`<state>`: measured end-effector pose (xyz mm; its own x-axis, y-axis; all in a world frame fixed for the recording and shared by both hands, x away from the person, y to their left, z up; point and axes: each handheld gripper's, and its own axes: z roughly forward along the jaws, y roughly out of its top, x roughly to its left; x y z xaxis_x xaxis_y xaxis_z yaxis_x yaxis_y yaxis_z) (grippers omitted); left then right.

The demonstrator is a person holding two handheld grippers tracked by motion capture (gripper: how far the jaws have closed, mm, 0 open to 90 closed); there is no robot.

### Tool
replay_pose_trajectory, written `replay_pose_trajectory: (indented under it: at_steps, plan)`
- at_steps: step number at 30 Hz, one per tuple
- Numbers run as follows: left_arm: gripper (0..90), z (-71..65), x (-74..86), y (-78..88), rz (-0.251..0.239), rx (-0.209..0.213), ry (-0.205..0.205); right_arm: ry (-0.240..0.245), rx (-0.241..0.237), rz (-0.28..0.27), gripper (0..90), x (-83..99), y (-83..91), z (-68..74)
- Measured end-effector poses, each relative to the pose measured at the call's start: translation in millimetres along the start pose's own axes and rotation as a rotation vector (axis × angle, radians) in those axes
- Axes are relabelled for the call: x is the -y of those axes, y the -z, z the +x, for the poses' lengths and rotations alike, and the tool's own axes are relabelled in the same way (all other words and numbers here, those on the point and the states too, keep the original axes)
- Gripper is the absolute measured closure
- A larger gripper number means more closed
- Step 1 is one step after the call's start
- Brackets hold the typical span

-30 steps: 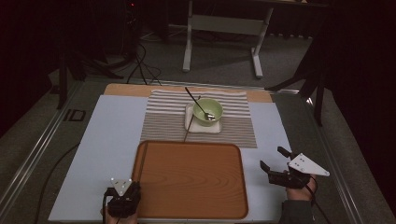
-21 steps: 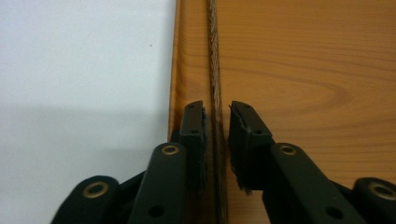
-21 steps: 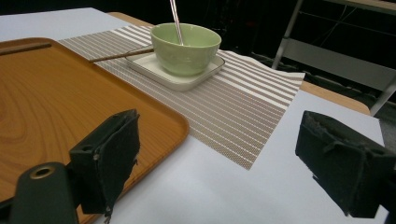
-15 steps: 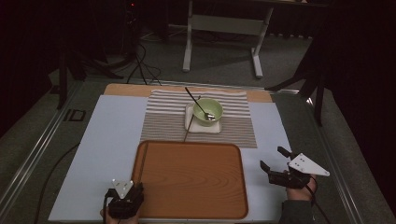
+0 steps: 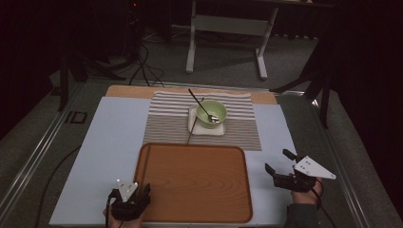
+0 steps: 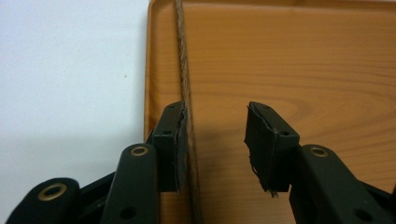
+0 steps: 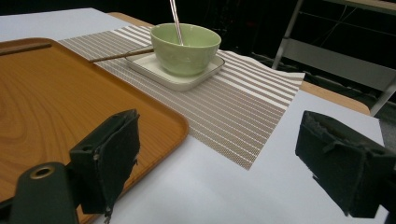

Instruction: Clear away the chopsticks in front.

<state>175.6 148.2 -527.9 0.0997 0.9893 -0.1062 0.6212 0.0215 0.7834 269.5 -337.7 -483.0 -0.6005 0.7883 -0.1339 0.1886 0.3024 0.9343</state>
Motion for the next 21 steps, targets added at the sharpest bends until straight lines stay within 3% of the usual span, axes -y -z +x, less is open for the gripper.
replay_pose_trajectory:
  at_steps: [21]
  plan:
    - [52.8, -3.2, -32.2, -5.0, -0.042, 0.032, -0.016, 0.0, -0.003, 0.001, 13.1, 0.1, -0.8, -0.5]
